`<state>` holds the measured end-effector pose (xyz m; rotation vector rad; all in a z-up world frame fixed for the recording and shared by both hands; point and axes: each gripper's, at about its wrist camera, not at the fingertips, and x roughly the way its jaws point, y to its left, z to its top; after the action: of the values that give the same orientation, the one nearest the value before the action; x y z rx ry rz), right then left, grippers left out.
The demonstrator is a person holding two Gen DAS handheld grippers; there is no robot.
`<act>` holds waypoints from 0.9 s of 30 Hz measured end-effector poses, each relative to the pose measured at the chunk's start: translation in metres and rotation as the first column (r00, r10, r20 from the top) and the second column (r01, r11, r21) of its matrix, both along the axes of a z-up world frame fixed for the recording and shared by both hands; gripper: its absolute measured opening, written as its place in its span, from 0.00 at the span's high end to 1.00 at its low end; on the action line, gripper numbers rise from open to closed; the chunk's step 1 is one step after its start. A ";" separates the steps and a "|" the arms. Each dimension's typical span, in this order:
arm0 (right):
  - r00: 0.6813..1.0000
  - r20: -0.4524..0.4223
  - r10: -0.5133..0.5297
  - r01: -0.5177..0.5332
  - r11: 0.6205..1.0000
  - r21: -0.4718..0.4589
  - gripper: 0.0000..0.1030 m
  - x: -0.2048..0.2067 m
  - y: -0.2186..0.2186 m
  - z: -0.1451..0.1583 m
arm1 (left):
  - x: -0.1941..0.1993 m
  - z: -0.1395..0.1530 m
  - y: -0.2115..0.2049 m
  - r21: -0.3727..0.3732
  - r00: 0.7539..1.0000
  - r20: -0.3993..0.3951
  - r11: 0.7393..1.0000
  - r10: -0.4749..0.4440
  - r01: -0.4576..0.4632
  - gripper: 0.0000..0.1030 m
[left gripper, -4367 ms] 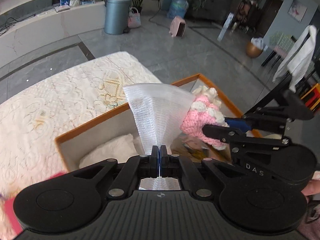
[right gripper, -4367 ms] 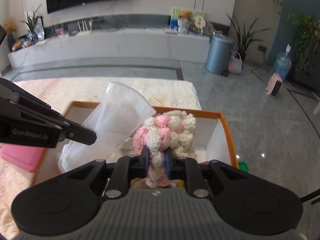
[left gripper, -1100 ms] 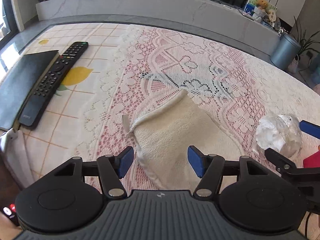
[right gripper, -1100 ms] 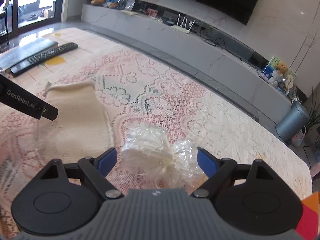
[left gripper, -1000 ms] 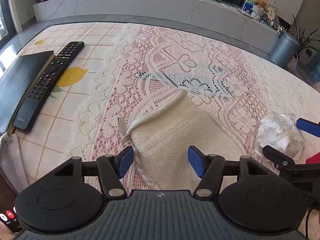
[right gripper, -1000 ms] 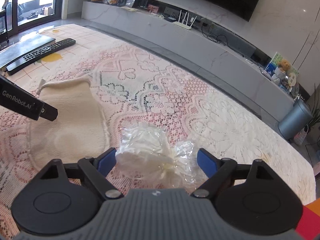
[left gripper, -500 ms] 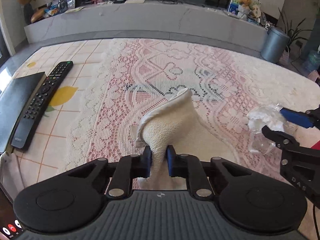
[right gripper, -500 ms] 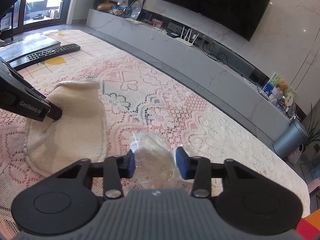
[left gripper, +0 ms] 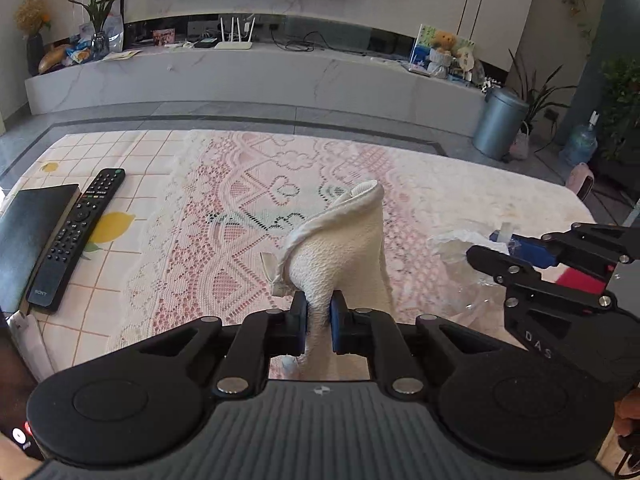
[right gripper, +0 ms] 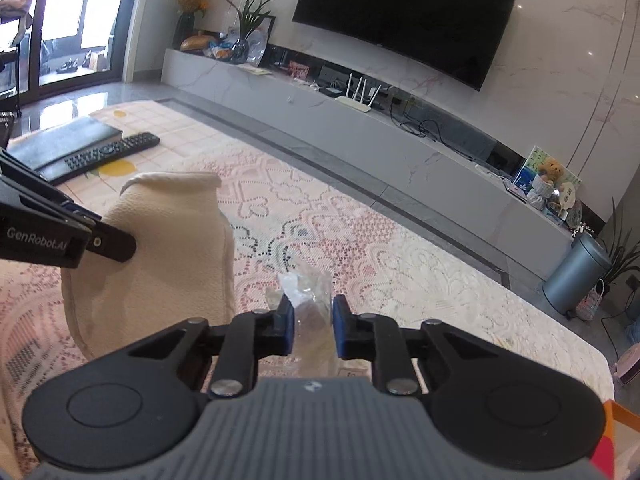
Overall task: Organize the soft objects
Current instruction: 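Grasp the beige cloth bag with the left tool while the right tool grasps the clear plastic bag, then carry the beige bag and plastic bag into the orange box and open both tools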
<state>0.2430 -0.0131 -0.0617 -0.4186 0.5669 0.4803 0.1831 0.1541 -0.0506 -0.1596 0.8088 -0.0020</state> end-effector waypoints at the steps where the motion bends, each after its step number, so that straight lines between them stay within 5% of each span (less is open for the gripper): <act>1: 1.000 0.006 0.000 -0.001 1.000 0.004 0.84 -0.006 -0.002 0.004 | -0.004 0.004 -0.002 -0.005 1.000 0.006 1.000 0.001 -0.001 0.88; 16: 0.997 0.069 -0.039 0.030 0.992 0.121 0.84 -0.103 -0.053 0.075 | -0.077 0.075 -0.042 -0.063 0.995 0.099 0.998 -0.023 0.030 0.88; 27: 0.975 0.128 -0.182 0.159 0.973 0.170 0.84 -0.154 -0.152 0.117 | -0.098 0.116 -0.112 -0.093 0.960 0.206 0.973 -0.189 0.211 0.88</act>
<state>0.0887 -0.1652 0.0550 -0.2471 0.4184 0.3240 0.0851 0.0416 0.0656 -0.1814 0.6250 -0.2526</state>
